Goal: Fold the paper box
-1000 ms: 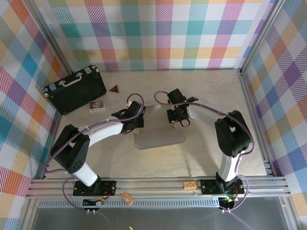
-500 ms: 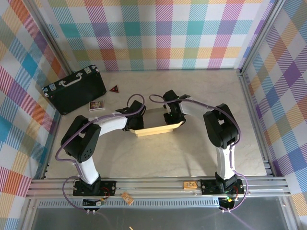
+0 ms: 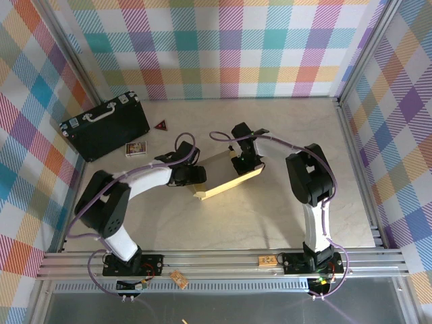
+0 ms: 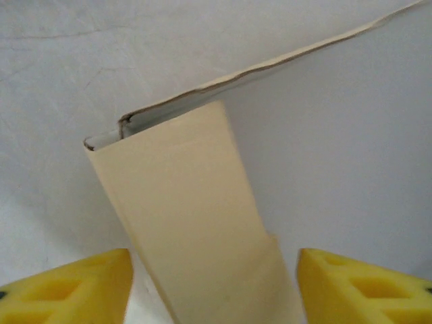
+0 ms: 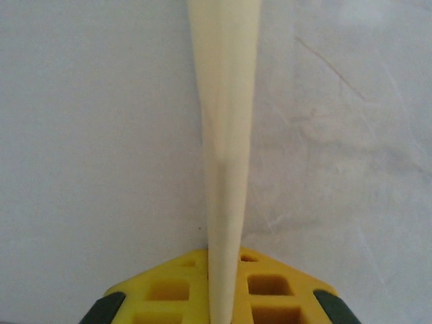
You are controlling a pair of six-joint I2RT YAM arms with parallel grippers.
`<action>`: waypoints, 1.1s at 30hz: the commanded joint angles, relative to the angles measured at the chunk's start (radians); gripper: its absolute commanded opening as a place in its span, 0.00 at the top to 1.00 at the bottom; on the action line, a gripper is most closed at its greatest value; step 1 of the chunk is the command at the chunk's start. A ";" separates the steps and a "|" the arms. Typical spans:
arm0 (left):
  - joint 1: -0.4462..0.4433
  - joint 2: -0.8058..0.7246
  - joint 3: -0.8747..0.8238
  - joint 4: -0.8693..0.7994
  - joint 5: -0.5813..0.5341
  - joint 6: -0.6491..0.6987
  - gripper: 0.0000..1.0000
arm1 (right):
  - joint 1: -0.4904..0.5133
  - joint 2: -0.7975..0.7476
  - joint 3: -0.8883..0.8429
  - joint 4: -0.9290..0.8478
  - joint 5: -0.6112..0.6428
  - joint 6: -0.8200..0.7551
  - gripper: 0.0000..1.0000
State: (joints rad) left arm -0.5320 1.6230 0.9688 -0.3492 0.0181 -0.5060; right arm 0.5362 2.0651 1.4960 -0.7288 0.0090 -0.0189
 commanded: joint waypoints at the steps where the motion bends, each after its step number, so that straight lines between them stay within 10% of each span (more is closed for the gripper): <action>1: 0.045 -0.128 -0.042 -0.021 0.089 -0.003 0.30 | -0.019 0.029 0.039 -0.041 -0.066 -0.218 0.94; 15: 0.222 -0.541 -0.190 -0.063 0.109 0.065 0.23 | -0.006 0.176 0.281 -0.178 -0.165 -0.957 0.81; 22: 0.224 -0.473 -0.248 0.011 0.169 0.058 0.23 | 0.036 0.192 0.459 -0.231 -0.090 -0.978 0.34; 33: 0.198 -0.219 -0.096 0.143 0.213 0.196 0.20 | 0.062 -0.159 0.542 -0.262 -0.075 -0.915 0.23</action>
State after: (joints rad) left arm -0.3168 1.3182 0.7925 -0.2764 0.1993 -0.3756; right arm 0.5785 2.0163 2.0087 -0.9787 -0.0601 -0.9802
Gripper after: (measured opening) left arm 0.796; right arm 0.768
